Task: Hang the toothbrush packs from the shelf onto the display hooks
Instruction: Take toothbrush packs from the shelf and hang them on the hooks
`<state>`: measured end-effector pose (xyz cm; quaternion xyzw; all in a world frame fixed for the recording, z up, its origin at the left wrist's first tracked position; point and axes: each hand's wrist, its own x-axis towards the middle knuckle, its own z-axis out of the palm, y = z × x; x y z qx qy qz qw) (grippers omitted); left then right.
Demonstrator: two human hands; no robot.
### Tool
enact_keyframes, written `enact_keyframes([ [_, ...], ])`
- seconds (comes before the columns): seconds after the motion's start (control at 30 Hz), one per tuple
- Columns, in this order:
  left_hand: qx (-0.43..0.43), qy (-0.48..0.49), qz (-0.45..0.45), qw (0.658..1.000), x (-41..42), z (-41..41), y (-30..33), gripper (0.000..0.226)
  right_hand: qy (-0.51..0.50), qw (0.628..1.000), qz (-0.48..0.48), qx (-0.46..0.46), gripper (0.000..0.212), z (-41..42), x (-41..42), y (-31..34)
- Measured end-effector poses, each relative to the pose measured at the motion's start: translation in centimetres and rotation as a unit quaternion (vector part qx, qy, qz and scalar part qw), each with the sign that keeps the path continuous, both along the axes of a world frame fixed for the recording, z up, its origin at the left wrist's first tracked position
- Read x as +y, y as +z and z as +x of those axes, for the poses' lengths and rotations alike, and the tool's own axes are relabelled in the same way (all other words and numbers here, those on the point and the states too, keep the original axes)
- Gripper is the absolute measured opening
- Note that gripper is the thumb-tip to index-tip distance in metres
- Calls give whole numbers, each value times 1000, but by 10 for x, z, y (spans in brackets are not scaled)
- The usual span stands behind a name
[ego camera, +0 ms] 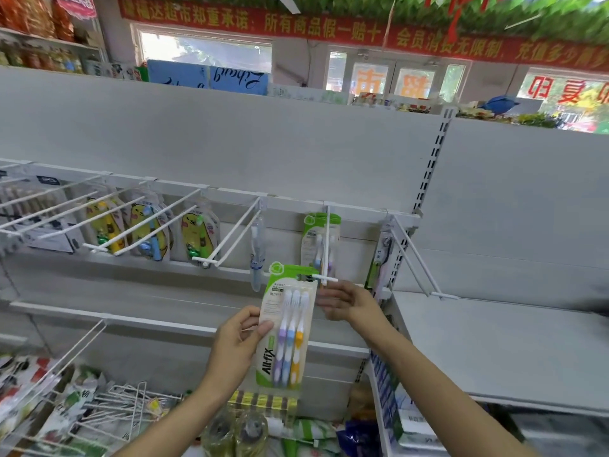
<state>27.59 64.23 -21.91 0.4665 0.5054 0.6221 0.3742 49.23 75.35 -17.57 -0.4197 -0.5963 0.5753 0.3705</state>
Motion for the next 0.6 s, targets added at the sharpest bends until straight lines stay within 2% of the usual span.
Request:
enact_keyframes([
  [0.1, 1, -11, 2, 1000, -2, 7, 4, 9, 76, 996, 46, 10, 53, -1, -32, 4],
  [0.27, 6, -63, 19, 998, -14, 16, 6, 9, 36, 992, 117, 18, 28, -17, -70, 11],
  [0.33, 1, -89, 19, 996, -21, 17, 5, 10, 14, 991, 131, 33, 24, -20, -78, 11],
  [0.53, -1, -153, -14, 988, -39, 9, -10, 72, 20, 988, 151, 36, 23, -29, -95, 15],
  [0.6, 15, -144, -19, 989, -42, 6, -13, 73, 18, 987, 150, 50, 22, -33, -97, 17],
])
